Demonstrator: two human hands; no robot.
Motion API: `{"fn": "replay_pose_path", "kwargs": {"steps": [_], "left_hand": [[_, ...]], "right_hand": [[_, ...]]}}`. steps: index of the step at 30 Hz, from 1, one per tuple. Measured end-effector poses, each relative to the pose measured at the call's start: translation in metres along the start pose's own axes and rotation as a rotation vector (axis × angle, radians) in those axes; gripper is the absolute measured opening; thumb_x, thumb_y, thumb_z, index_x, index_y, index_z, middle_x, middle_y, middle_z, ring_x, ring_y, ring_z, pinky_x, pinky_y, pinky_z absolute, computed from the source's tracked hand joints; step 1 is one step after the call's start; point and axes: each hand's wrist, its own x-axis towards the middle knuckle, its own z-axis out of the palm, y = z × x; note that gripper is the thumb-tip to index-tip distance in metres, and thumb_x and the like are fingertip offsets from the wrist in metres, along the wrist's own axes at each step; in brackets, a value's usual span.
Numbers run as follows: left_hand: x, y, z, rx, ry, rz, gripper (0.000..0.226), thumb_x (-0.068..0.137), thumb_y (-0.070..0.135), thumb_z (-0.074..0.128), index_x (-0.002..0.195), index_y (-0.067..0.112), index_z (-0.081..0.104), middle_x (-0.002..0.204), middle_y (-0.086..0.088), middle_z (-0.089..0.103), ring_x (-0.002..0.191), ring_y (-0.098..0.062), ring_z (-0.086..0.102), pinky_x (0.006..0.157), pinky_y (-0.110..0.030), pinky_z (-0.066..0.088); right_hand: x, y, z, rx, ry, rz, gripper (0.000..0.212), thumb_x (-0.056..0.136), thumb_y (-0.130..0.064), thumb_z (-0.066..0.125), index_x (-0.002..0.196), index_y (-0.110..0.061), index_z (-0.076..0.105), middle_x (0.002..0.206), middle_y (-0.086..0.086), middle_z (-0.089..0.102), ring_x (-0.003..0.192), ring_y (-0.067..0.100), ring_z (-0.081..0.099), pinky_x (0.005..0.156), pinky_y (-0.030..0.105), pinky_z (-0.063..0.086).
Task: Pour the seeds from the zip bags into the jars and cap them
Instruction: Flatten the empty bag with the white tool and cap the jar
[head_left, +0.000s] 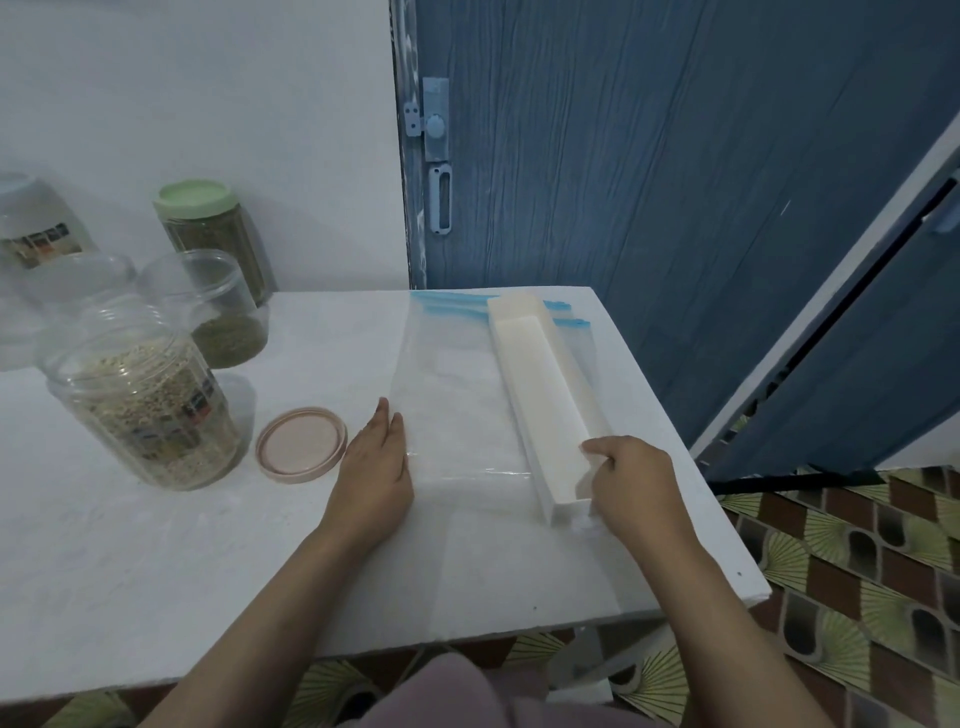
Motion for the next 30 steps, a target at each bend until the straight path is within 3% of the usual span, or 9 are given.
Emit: {"fn": "replay_pose_path", "kwargs": {"steps": [2, 5, 8, 14, 16, 18, 20, 23, 30], "left_hand": [[0.000, 0.001, 0.000, -0.020, 0.019, -0.008, 0.056, 0.103, 0.009, 0.032, 0.157, 0.005, 0.018, 0.167, -0.008, 0.001, 0.154, -0.019, 0.004, 0.123, -0.027, 0.002], [-0.001, 0.001, 0.000, -0.045, 0.050, -0.017, 0.057, 0.101, 0.007, 0.034, 0.156, 0.004, 0.020, 0.166, -0.007, 0.007, 0.154, -0.018, 0.007, 0.121, -0.023, 0.001], [-0.004, 0.004, 0.001, -0.001, 0.052, -0.011, 0.056, 0.101, 0.009, 0.034, 0.156, 0.003, 0.022, 0.165, -0.010, 0.014, 0.153, -0.022, 0.010, 0.123, -0.027, 0.004], [-0.010, 0.003, 0.002, 0.039, 0.063, 0.012, 0.054, 0.101, 0.012, 0.035, 0.154, 0.006, 0.029, 0.164, -0.009, 0.021, 0.152, -0.023, 0.015, 0.124, -0.031, 0.008], [-0.011, 0.004, 0.001, 0.016, 0.072, 0.005, 0.053, 0.101, 0.013, 0.037, 0.153, 0.006, 0.032, 0.163, -0.009, 0.023, 0.152, -0.022, 0.016, 0.124, -0.032, 0.009], [-0.012, 0.005, 0.000, -0.011, 0.087, -0.009, 0.052, 0.101, 0.017, 0.040, 0.152, 0.008, 0.035, 0.164, -0.009, 0.023, 0.152, -0.023, 0.017, 0.124, -0.034, 0.011], [-0.013, 0.005, 0.000, -0.015, 0.090, -0.022, 0.053, 0.102, 0.027, 0.043, 0.152, 0.011, 0.035, 0.165, -0.007, 0.017, 0.153, -0.023, 0.012, 0.124, -0.036, 0.010], [-0.012, 0.005, 0.002, 0.033, 0.063, -0.023, 0.059, 0.103, 0.041, 0.040, 0.154, 0.014, 0.030, 0.167, -0.004, 0.010, 0.153, -0.021, 0.007, 0.123, -0.035, 0.007], [-0.009, 0.004, 0.007, 0.205, 0.030, -0.007, 0.074, 0.090, 0.043, 0.017, 0.154, 0.009, 0.028, 0.165, -0.009, 0.017, 0.152, -0.027, 0.014, 0.122, -0.040, 0.010]], "right_hand": [[-0.009, 0.004, 0.001, 0.010, 0.031, -0.024, 0.041, 0.100, 0.003, 0.039, 0.132, -0.007, 0.062, 0.135, 0.009, 0.057, 0.117, 0.026, 0.054, 0.098, 0.028, 0.046], [-0.015, 0.009, 0.004, -0.030, 0.016, -0.050, 0.040, 0.100, 0.003, 0.037, 0.128, -0.004, 0.064, 0.129, 0.010, 0.056, 0.119, 0.025, 0.052, 0.098, 0.023, 0.039], [-0.011, 0.012, 0.009, -0.123, 0.001, -0.008, 0.036, 0.096, 0.004, 0.038, 0.123, 0.003, 0.062, 0.120, 0.014, 0.055, 0.111, 0.032, 0.052, 0.098, 0.036, 0.044], [0.002, 0.005, 0.012, -0.200, -0.088, 0.052, 0.039, 0.092, 0.008, 0.039, 0.125, 0.005, 0.060, 0.130, 0.016, 0.050, 0.118, 0.037, 0.047, 0.099, 0.040, 0.044], [0.008, 0.001, 0.009, -0.120, -0.072, 0.054, 0.041, 0.087, 0.014, 0.037, 0.124, 0.014, 0.056, 0.130, 0.023, 0.052, 0.115, 0.039, 0.054, 0.097, 0.047, 0.046], [0.016, -0.004, 0.005, -0.028, -0.065, 0.053, 0.044, 0.084, 0.017, 0.033, 0.122, 0.015, 0.056, 0.128, 0.024, 0.057, 0.095, 0.032, 0.064, 0.091, 0.049, 0.051], [0.028, -0.012, 0.003, 0.036, -0.046, 0.044, 0.054, 0.086, 0.015, 0.029, 0.127, 0.000, 0.062, 0.119, 0.016, 0.063, 0.068, 0.016, 0.063, 0.079, 0.044, 0.059], [0.042, -0.022, -0.002, 0.065, 0.015, 0.019, 0.060, 0.088, 0.013, 0.030, 0.135, -0.010, 0.060, 0.118, 0.015, 0.066, 0.061, 0.011, 0.062, 0.062, 0.029, 0.057], [0.013, -0.029, -0.022, 0.078, 0.139, -0.042, 0.055, 0.092, 0.013, 0.032, 0.132, -0.009, 0.063, 0.139, 0.008, 0.055, 0.093, 0.014, 0.049, 0.084, 0.024, 0.045]]}}
